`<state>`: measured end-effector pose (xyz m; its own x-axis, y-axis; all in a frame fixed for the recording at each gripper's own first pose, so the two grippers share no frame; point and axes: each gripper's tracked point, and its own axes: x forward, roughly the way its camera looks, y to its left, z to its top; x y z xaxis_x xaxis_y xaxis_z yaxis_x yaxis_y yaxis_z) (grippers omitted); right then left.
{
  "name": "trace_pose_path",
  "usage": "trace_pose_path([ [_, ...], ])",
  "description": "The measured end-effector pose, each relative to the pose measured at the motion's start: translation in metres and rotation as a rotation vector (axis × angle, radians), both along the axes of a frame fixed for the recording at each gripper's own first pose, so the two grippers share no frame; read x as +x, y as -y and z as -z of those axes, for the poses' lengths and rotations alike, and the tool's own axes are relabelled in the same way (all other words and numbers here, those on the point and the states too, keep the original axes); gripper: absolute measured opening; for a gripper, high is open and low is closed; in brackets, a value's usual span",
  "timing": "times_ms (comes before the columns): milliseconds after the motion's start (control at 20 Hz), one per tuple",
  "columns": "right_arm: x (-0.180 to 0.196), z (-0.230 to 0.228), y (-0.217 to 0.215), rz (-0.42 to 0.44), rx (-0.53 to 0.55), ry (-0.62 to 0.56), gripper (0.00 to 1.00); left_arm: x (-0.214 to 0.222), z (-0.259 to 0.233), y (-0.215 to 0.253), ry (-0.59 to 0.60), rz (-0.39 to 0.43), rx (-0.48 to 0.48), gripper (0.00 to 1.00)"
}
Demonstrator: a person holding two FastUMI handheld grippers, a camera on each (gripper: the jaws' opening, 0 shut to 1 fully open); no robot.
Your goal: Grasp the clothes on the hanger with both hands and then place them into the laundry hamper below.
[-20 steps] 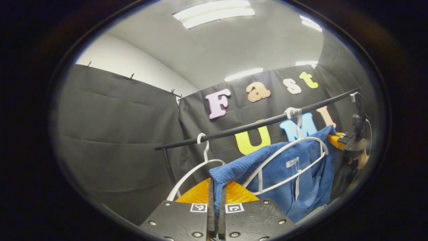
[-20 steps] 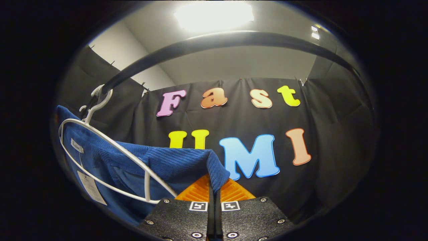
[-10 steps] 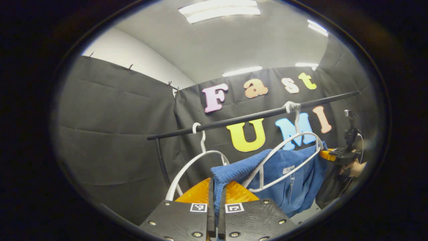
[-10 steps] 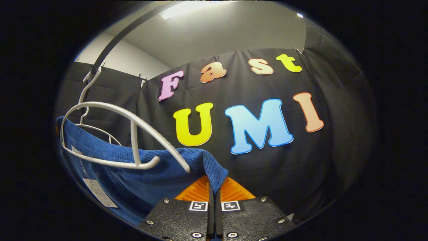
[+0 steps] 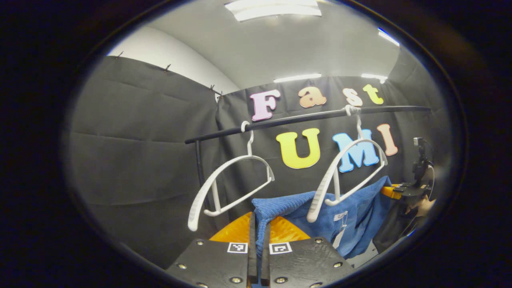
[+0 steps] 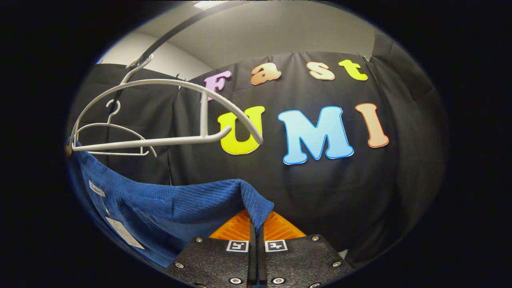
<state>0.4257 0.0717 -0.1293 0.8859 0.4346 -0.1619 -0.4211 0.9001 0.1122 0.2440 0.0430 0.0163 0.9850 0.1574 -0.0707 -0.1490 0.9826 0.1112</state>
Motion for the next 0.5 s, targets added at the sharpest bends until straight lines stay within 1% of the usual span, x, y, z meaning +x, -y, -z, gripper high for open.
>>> trace_pose_path([
  [50,-0.010,-0.005,0.002,-0.003,-0.006,0.013,0.00,-0.009,0.002,-0.001,-0.003,0.000,-0.001,0.09],
  [150,-0.030,-0.019,0.009,0.000,-0.017,0.042,0.00,-0.023,0.003,0.002,-0.002,0.010,-0.010,0.09],
  [200,-0.042,-0.028,0.012,0.002,-0.015,0.053,0.00,-0.028,0.001,0.004,-0.002,0.018,-0.016,0.04],
  [500,-0.116,-0.081,0.023,0.020,0.017,0.104,0.00,-0.065,-0.003,0.017,0.017,0.084,-0.079,0.04],
])
